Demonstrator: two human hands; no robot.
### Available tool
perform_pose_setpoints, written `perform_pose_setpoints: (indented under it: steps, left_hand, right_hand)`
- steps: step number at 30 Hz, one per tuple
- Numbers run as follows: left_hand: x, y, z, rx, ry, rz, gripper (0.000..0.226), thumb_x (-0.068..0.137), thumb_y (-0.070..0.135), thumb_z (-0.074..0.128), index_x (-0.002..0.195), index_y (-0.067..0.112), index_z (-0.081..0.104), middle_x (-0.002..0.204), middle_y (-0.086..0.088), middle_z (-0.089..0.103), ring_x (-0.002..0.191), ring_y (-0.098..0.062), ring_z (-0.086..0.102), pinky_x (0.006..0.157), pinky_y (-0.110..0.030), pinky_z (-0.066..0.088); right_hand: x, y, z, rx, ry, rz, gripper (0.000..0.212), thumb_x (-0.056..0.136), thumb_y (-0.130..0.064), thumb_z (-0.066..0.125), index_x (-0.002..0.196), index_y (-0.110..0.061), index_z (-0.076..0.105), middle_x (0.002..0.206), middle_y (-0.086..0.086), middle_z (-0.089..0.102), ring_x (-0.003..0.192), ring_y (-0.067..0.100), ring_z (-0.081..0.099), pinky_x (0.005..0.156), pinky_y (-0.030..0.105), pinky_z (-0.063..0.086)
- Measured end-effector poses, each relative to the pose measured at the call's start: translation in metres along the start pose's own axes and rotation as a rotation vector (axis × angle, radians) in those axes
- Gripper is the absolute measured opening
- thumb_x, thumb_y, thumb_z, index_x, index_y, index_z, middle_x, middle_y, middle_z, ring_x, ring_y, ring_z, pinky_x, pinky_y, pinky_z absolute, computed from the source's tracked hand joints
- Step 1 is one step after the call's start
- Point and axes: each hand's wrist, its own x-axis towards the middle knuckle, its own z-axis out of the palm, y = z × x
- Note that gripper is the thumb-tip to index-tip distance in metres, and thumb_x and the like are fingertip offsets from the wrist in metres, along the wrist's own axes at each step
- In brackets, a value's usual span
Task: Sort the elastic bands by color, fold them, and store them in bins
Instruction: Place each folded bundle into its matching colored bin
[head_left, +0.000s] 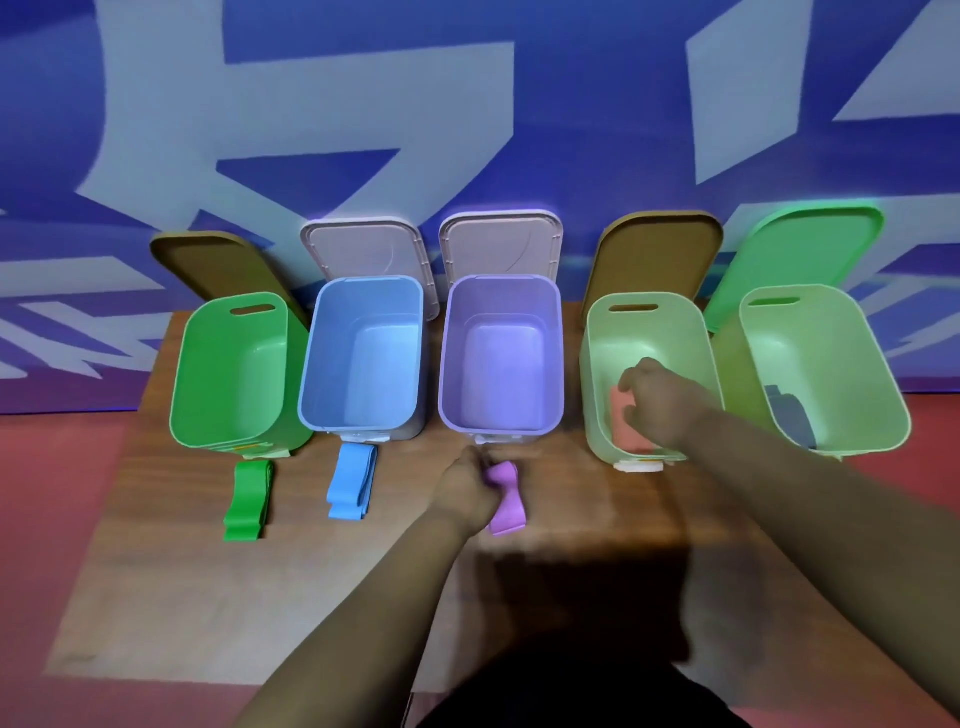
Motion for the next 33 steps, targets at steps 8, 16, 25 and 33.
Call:
perform_pose_setpoints:
  steps: [8,16,25,33]
  left_hand:
    - [-0.049,0.037,-0.012,-0.637,-0.267,-0.093,0.027,0.095,0.001,0.068,0.12,0.011,0.072,0.118,-0.012,0.077,0.104,-0.024,0.074,0.095,-0.036,0.061]
    - [-0.108,0.087,-0.025,-1.062,-0.242,0.062,0.031,0.101,0.005,0.062,0.132,0.01,0.065,0.109,-0.011,0.073,0.085,-0.02,0.071,0.074,-0.027,0.061]
    - [-0.121,0.076,-0.005,-1.183,-0.041,-0.005,0.038,0.096,-0.004,0.063,0.133,0.003,0.059,0.114,-0.013,0.071,0.1,-0.027,0.073,0.088,-0.036,0.062]
    - [-0.093,0.054,-0.028,-1.12,-0.051,-0.033,0.034,0.096,0.002,0.067,0.13,0.006,0.063,0.112,-0.009,0.074,0.097,-0.021,0.074,0.09,-0.035,0.061]
  right_hand:
    - [-0.077,-0.03,-0.009,0.528,0.283,-0.28,0.008,0.096,-0.037,0.067,0.098,-0.031,0.069,0.098,-0.013,0.059,0.087,0.008,0.063,0.081,0.031,0.052]
    - [-0.124,-0.043,0.003,1.051,-0.155,-0.312,0.053,0.076,-0.05,0.087,0.122,-0.035,0.065,0.107,-0.006,0.074,0.097,0.015,0.072,0.089,0.037,0.059]
    - [-0.121,-0.056,-0.011,1.384,-0.29,-0.203,0.038,0.088,0.001,0.078,0.117,-0.018,0.062,0.124,0.016,0.064,0.106,0.027,0.07,0.097,0.051,0.061]
    - [-0.089,-0.092,-0.033,0.974,-0.006,-0.23,0.041,0.084,-0.009,0.08,0.117,-0.031,0.067,0.11,0.003,0.067,0.087,0.017,0.068,0.081,0.036,0.061]
